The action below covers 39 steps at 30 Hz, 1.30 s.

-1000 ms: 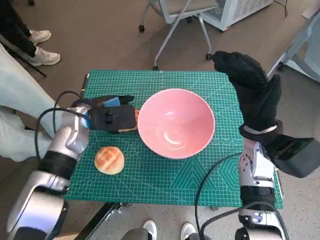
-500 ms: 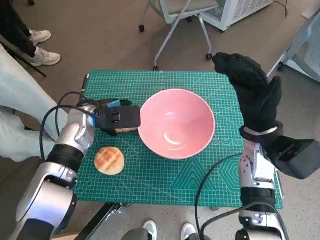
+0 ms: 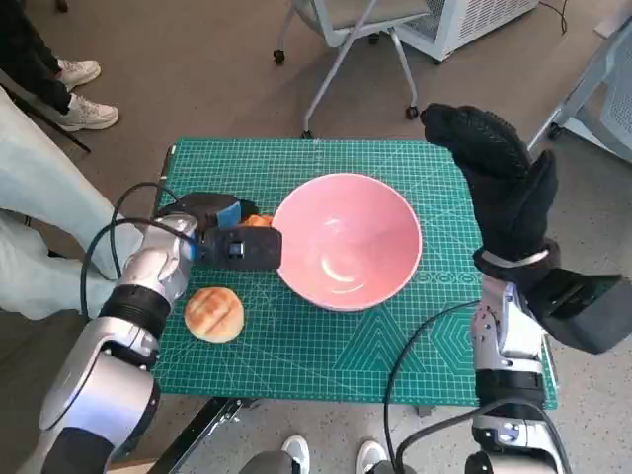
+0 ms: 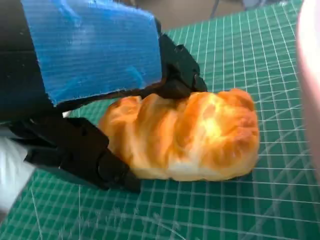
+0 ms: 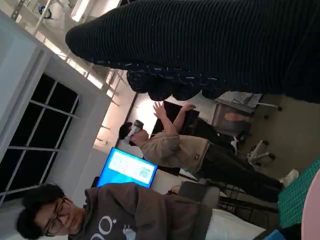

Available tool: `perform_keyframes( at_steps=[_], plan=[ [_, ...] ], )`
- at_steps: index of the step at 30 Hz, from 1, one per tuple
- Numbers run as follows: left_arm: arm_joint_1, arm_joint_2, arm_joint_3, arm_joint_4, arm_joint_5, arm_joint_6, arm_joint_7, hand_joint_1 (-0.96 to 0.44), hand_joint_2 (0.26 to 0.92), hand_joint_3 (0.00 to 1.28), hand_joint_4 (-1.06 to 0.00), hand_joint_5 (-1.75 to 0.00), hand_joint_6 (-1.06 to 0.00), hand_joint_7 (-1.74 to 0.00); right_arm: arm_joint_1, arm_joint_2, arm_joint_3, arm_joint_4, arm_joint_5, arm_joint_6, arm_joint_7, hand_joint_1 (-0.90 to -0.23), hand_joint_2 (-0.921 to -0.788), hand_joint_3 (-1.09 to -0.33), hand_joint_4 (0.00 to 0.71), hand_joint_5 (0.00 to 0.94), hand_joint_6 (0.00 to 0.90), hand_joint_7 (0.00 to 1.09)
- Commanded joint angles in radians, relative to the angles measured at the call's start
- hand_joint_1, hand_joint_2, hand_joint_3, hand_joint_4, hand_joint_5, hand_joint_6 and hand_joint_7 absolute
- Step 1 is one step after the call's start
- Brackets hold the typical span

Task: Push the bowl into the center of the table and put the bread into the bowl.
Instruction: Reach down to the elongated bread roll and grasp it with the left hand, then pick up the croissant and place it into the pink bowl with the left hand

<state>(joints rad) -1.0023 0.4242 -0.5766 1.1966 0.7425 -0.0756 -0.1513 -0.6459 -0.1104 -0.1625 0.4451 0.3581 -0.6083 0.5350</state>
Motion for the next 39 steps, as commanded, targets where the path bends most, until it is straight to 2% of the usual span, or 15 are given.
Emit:
perform_keyframes(
  at_steps=[1,9,23,27,32,39],
  plan=[
    [0.022,0.018,-0.006,0.037,0.006,-0.029,0.029,0.02,0.917,0.08,-0.69,-1.22,-0.61,-1.02,0.027,0.001,-0.004,0.007,0.014,0.006,0.011,-0.659,-0.921,-0.734,0.206,0.002,0.017,0.63],
    [0.015,0.035,0.025,0.045,-0.024,-0.033,0.035,0.0,0.92,0.05,-0.68,-1.21,-0.67,-1.08,0.021,0.004,-0.007,0.014,0.017,0.008,0.015,-0.657,-0.921,-0.733,0.207,0.002,0.019,0.63],
    [-0.01,0.119,0.112,-0.092,-0.071,-0.012,0.05,0.0,0.92,0.04,-0.7,-1.2,-0.68,-1.07,0.024,0.004,-0.003,0.013,0.017,0.004,0.018,-0.657,-0.921,-0.733,0.207,0.001,0.02,0.62],
    [0.013,0.15,0.167,-0.231,-0.097,0.025,0.043,0.0,0.92,0.03,-0.71,-1.21,-0.69,-1.03,0.022,0.002,-0.004,0.017,0.02,0.004,0.023,-0.657,-0.921,-0.733,0.207,0.001,0.02,0.62],
    [0.094,0.176,0.253,-0.503,-0.136,0.082,0.039,0.0,0.918,0.02,-0.73,-1.19,-0.71,-1.01,0.018,0.0,-0.005,0.022,0.02,0.005,0.027,-0.657,-0.921,-0.734,0.206,0.001,0.02,0.62],
    [0.195,0.166,0.325,-0.801,-0.171,0.097,0.031,0.0,0.912,0.02,-0.77,-1.09,-0.68,-1.09,0.02,-0.002,-0.002,0.018,0.019,0.008,0.03,-0.656,-0.921,-0.735,0.206,0.001,0.019,0.62]
  ],
)
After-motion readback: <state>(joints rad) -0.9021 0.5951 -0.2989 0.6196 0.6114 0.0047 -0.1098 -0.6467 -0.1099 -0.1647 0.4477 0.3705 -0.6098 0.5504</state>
